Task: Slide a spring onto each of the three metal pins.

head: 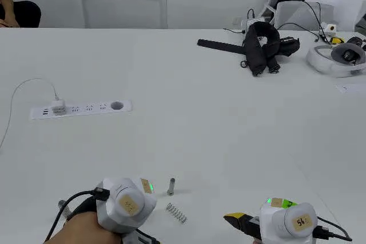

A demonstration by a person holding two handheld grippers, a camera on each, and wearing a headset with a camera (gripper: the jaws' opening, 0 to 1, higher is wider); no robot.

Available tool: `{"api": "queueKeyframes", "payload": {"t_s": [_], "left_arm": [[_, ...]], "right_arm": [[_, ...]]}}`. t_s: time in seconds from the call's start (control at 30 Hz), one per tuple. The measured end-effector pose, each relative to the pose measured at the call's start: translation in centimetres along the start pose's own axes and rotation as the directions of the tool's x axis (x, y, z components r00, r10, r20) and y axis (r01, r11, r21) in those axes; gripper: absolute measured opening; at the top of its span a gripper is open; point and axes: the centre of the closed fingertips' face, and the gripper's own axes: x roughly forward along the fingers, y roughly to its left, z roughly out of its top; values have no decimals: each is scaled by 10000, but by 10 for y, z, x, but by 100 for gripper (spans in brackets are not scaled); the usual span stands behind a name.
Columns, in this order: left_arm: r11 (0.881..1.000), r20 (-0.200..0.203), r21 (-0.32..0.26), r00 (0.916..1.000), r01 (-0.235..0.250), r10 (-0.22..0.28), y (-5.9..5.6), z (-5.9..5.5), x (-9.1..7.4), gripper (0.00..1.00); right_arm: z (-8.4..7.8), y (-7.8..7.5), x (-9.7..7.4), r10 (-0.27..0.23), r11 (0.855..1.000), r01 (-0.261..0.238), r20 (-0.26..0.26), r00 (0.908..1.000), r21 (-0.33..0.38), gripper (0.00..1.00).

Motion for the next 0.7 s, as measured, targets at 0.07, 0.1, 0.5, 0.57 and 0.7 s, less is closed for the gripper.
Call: {"api": "queueKeyframes", "payload": {"t_s": [0.07, 0.1, 0.5, 0.57, 0.7], "left_arm": [[9999, -42, 127, 10000, 85, -84, 0, 2, 5, 71], [9997, -59, 193, 9999, 116, -115, 0, 3, 7, 71], [9954, -341, 721, 9976, 632, -609, 3, 12, 35, 68], [9947, -431, 739, 9967, 716, -685, 5, 11, 39, 65], [9934, -574, 701, 9946, 907, -868, 6, 9, 47, 61]], "right_arm": [[-1, 0, -1, -14, 10000, 14, -14, 10000, 23, 83], [-1, 0, -1, -21, 10000, 22, -27, 10000, 36, 83], [-7, -1, -3, -42, 9996, 42, -6, 10000, 279, 83], [-8, -2, -3, -58, 9995, 58, -10, 10000, 311, 82], [-9, -4, -5, -79, 9994, 81, -44, 10000, 330, 82]]}}
